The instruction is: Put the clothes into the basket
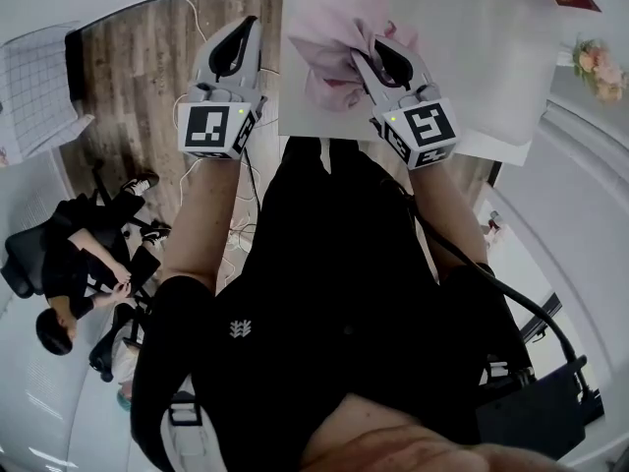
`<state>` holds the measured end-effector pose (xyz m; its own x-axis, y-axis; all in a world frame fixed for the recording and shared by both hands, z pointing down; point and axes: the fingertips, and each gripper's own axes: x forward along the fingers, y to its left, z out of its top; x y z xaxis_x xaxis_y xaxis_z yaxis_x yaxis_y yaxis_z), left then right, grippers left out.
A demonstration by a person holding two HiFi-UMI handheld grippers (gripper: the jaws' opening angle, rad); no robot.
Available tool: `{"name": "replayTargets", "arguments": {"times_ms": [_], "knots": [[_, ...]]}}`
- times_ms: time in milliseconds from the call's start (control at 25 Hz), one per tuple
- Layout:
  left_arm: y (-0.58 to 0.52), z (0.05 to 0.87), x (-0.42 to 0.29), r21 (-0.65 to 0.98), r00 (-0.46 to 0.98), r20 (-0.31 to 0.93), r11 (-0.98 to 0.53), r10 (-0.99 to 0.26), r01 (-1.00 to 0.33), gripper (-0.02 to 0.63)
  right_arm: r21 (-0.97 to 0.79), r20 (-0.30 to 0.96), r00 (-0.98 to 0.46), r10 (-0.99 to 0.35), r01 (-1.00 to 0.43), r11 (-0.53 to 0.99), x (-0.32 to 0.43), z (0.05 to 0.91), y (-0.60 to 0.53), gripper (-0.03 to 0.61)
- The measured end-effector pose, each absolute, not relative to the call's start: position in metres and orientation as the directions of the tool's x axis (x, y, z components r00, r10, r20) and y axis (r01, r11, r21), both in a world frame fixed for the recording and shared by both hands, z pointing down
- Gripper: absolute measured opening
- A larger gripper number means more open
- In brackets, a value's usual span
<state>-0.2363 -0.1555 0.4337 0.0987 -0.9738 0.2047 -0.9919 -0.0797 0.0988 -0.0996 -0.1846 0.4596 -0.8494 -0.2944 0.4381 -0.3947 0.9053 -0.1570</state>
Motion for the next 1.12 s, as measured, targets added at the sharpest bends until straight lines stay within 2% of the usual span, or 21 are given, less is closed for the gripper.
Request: {"name": "replayTargets", "arguments": {"times_ms": [1120], "knots": [[-0.18, 0.366, -0.225, 0.019, 0.069, 0.071, -0.068, -0.995, -0.998, 0.0, -0.058, 0.215, -0.911, -0.353, -0.373, 0.926, -0.095, 0.343, -0.228, 0.075]]}}
